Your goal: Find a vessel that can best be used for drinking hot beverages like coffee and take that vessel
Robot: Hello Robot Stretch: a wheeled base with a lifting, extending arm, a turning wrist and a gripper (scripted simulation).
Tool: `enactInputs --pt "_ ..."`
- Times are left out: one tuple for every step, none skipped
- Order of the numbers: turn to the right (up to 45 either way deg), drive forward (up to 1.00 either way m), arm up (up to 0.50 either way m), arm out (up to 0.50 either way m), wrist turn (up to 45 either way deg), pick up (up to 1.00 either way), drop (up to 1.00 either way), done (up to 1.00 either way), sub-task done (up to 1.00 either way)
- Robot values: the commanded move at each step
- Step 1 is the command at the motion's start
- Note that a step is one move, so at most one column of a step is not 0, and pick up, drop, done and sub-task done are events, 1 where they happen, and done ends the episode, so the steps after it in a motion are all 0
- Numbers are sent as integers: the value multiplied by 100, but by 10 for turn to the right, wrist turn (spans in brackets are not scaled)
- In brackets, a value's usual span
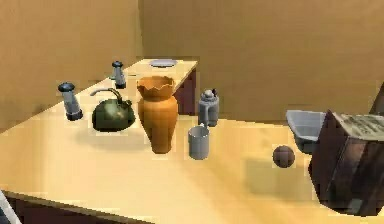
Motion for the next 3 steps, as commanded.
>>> enactInputs --pt "450 0 0 0 0 0 0 0 0" --pt "450 0 0 0 0 0 0 0 0" --pt "420 0 0 0 0 0 0 0 0"
